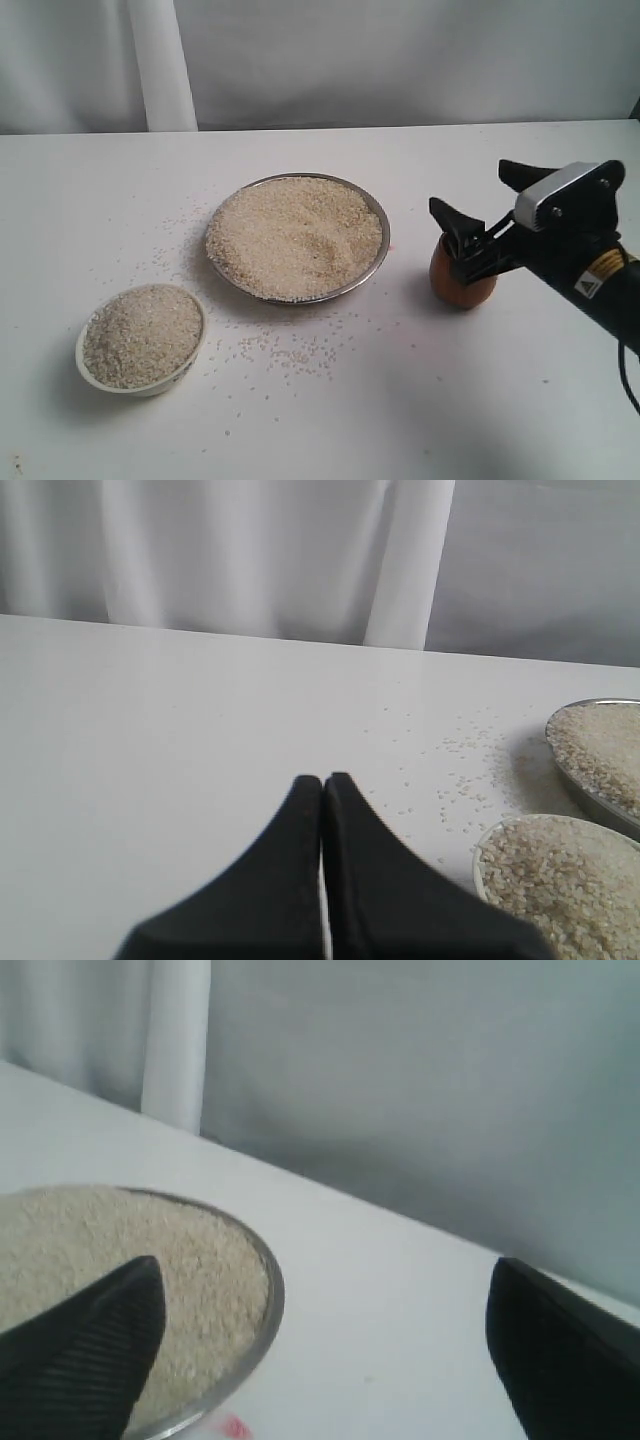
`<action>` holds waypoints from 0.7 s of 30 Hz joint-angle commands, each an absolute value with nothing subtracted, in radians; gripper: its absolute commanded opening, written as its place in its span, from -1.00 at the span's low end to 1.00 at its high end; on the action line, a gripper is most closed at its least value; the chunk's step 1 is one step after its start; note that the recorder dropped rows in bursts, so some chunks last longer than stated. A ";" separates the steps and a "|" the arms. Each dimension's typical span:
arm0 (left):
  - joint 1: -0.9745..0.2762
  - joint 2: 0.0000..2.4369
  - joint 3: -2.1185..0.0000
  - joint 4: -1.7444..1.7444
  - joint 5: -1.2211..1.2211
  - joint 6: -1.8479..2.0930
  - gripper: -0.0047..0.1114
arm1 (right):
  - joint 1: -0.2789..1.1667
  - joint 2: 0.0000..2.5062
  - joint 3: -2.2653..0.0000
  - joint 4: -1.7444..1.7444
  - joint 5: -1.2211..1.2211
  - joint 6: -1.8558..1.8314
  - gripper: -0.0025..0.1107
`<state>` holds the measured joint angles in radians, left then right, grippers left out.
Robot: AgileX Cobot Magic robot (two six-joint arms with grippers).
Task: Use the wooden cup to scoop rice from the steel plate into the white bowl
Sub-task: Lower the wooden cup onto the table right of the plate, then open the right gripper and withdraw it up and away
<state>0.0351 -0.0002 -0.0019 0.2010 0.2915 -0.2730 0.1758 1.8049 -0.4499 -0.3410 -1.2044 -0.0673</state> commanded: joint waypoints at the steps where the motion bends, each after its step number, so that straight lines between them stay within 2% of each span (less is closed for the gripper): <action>1: 0.030 0.000 0.000 0.196 0.285 -0.277 -0.92 | 0.175 1.654 -0.409 -0.368 -1.221 -0.037 0.45; 3: 0.030 0.000 0.000 0.196 0.285 -0.277 -0.92 | 0.175 1.573 -0.404 -0.385 -1.221 -0.032 0.45; 6: 0.030 0.000 0.000 0.196 0.285 -0.277 -0.92 | 0.175 1.452 -0.404 -0.440 -1.091 -0.009 0.37; 9: 0.030 0.000 0.000 0.196 0.285 -0.277 -0.92 | 0.175 1.337 -0.404 -0.483 -0.982 0.066 0.11; 13: 0.030 0.000 0.000 0.196 0.285 -0.277 -0.92 | 0.175 1.197 -0.404 -0.487 -0.918 0.236 -0.38; 19: 0.030 0.000 0.000 0.196 0.285 -0.277 -0.92 | 0.175 1.008 -0.404 -0.581 -0.814 0.345 -0.96; 21: 0.030 0.000 0.000 0.196 0.285 -0.277 -0.92 | 0.175 0.951 -0.404 -0.612 -0.787 0.391 -0.96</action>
<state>0.0351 -0.0002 -0.0019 0.2010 0.2915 -0.2730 0.1758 1.0236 -0.4111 -0.5577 -0.8270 0.3323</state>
